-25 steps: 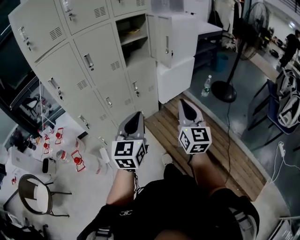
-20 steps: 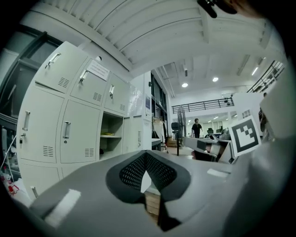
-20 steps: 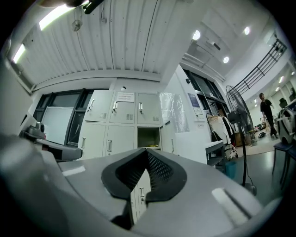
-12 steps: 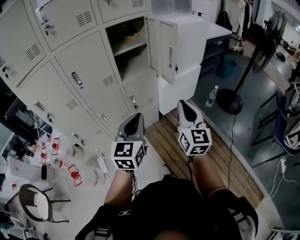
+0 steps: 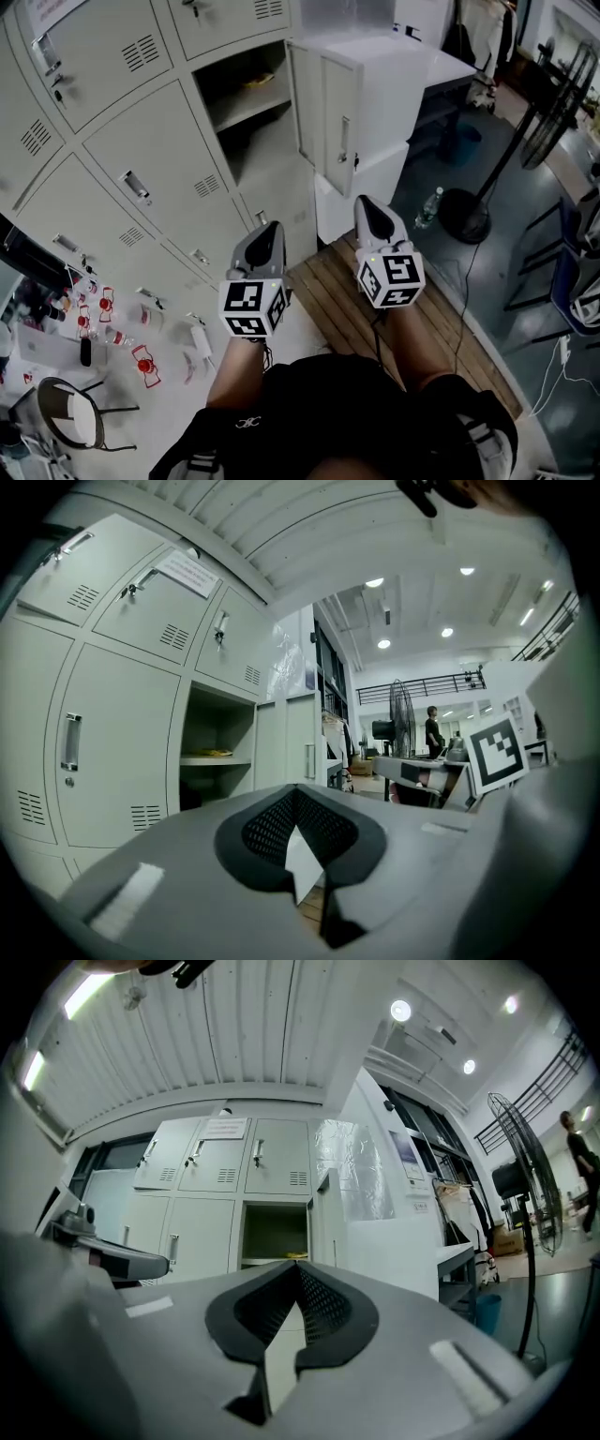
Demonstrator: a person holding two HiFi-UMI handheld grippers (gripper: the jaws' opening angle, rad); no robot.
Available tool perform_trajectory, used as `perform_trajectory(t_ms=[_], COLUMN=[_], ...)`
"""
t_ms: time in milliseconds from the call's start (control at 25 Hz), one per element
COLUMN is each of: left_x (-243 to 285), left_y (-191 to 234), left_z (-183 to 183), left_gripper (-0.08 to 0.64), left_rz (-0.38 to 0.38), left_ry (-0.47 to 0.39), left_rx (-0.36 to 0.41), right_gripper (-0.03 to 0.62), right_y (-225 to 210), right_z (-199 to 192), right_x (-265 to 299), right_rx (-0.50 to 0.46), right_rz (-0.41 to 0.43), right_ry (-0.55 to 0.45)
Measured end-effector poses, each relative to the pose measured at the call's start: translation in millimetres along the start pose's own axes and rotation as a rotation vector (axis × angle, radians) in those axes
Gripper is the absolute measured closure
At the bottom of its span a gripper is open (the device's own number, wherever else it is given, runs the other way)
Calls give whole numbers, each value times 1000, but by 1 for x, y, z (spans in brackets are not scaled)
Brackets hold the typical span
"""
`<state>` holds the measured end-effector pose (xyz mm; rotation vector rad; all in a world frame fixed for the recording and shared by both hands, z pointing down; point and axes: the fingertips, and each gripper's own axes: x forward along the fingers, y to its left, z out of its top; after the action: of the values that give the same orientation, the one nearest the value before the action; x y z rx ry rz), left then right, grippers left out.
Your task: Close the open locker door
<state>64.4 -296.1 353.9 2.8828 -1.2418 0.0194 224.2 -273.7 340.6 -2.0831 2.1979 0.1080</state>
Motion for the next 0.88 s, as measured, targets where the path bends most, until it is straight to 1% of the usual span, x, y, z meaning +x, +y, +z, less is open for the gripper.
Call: perform_trajectory(t_ms=[160, 280, 320, 360, 440, 480, 640, 720, 880], left_x=[15, 21, 23, 26, 29, 31, 32, 32, 30], left_y=[16, 24, 27, 29, 34, 36, 41, 43, 47], left_z=[1, 4, 3, 2, -3, -5, -7, -7, -8], left_gripper=[560, 560, 560, 560, 560, 560, 560, 560, 560], left_rz=[-2, -3, -4, -5, -5, -5, -5, -5, 3], left_ry=[2, -3, -2, 1, 10, 16, 20, 19, 24], left_rx=[-1, -3, -3, -3, -5, -5, -7, -4, -4], right_gripper=[581, 577, 562, 523, 410, 387, 382, 382, 383], right_y=[0, 3, 2, 1, -4, -7, -22, -29, -39], right_z=[-7, -8, -7, -6, -5, -6, -10, -9, -7], right_x=[20, 29, 32, 35, 42, 44, 53, 58, 73], right_rx=[11, -11, -14, -8, 11, 14, 30, 42, 30], right_rz=[25, 47, 55, 63, 65, 57, 23, 14, 15], right_ry=[25, 28, 20, 10, -2, -2, 15, 8, -5])
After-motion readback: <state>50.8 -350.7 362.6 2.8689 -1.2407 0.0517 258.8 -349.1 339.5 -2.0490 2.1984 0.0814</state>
